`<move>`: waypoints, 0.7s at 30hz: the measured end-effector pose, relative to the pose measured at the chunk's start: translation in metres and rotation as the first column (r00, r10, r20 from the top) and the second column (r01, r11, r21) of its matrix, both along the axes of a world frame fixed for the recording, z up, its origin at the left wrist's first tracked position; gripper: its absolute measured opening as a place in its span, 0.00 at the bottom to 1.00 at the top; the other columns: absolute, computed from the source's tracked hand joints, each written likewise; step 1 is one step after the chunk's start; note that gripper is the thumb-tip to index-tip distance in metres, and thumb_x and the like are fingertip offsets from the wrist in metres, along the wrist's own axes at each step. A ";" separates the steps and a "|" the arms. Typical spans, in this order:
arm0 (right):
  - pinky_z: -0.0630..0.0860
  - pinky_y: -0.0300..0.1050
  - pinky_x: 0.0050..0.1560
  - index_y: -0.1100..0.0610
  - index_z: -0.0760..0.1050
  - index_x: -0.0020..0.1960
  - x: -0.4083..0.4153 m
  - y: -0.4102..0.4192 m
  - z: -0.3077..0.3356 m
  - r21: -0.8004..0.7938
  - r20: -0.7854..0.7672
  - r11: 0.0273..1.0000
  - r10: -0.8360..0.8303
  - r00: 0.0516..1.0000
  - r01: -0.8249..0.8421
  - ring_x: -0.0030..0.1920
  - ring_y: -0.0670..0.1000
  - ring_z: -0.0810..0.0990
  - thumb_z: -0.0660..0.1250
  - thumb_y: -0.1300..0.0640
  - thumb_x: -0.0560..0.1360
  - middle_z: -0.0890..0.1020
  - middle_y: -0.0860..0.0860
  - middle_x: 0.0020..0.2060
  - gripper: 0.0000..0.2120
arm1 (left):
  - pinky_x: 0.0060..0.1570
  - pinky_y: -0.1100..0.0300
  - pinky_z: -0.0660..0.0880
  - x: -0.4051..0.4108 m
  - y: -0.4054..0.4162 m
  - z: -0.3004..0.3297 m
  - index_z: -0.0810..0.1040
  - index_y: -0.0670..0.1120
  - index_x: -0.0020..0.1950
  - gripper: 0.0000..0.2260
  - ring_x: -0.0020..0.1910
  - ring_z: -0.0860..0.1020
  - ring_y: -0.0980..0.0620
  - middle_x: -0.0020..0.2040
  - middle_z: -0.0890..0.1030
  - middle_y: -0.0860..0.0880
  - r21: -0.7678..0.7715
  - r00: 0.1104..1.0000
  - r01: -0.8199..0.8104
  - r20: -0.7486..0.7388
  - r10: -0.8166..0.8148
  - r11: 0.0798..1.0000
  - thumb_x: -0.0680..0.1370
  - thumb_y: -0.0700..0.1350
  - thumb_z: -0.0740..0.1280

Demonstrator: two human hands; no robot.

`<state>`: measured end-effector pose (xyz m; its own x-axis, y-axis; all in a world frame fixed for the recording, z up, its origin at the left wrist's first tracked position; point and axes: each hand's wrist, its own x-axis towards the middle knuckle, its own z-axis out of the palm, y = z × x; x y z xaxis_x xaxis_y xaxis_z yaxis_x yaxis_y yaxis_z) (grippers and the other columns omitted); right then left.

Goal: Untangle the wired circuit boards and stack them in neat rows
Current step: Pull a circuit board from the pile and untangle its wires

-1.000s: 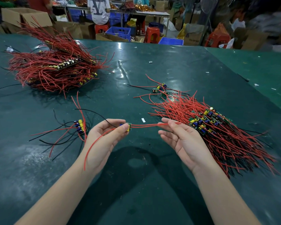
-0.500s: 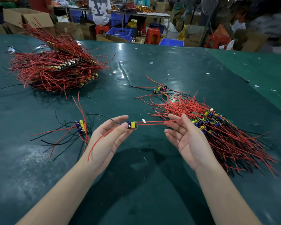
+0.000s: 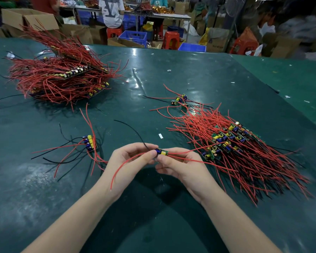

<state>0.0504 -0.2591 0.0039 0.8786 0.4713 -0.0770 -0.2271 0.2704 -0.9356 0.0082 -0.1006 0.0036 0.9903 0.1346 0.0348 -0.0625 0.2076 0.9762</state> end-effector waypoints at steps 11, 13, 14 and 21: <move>0.79 0.40 0.41 0.59 0.85 0.45 -0.003 -0.004 0.007 0.009 0.031 0.998 0.066 0.997 -0.066 0.38 0.51 0.84 0.75 0.58 0.65 0.86 0.57 0.41 0.09 | 0.43 0.62 0.79 0.001 0.003 0.003 0.82 0.45 0.39 0.02 0.42 0.83 0.50 0.44 0.85 0.45 -0.153 0.998 -0.038 0.040 0.045 0.987 0.68 0.41 0.71; 0.79 0.39 0.41 0.59 0.86 0.44 -0.004 -0.005 0.007 0.020 0.027 0.996 0.081 0.996 -0.082 0.38 0.51 0.84 0.74 0.59 0.66 0.86 0.57 0.40 0.08 | 0.42 0.63 0.79 0.001 0.003 0.003 0.82 0.46 0.37 0.01 0.40 0.83 0.51 0.40 0.84 0.46 -0.200 0.998 -0.045 0.021 0.051 0.979 0.67 0.40 0.71; 0.79 0.39 0.41 0.59 0.86 0.44 -0.005 -0.005 0.007 0.024 0.025 0.996 0.089 0.996 -0.090 0.38 0.51 0.84 0.74 0.59 0.67 0.86 0.57 0.40 0.07 | 0.41 0.64 0.78 0.001 0.003 0.004 0.82 0.46 0.36 0.02 0.39 0.83 0.52 0.39 0.84 0.46 -0.235 0.999 -0.048 0.006 0.050 0.971 0.66 0.40 0.71; 0.79 0.39 0.40 0.61 0.85 0.45 -0.006 -0.005 0.009 0.073 0.006 0.986 0.147 0.989 -0.147 0.38 0.52 0.84 0.74 0.60 0.67 0.85 0.57 0.40 0.08 | 0.37 0.68 0.77 0.001 0.006 0.007 0.81 0.46 0.33 0.02 0.36 0.82 0.56 0.36 0.83 0.47 -0.371 0.996 0.003 -0.085 -0.037 0.929 0.65 0.40 0.72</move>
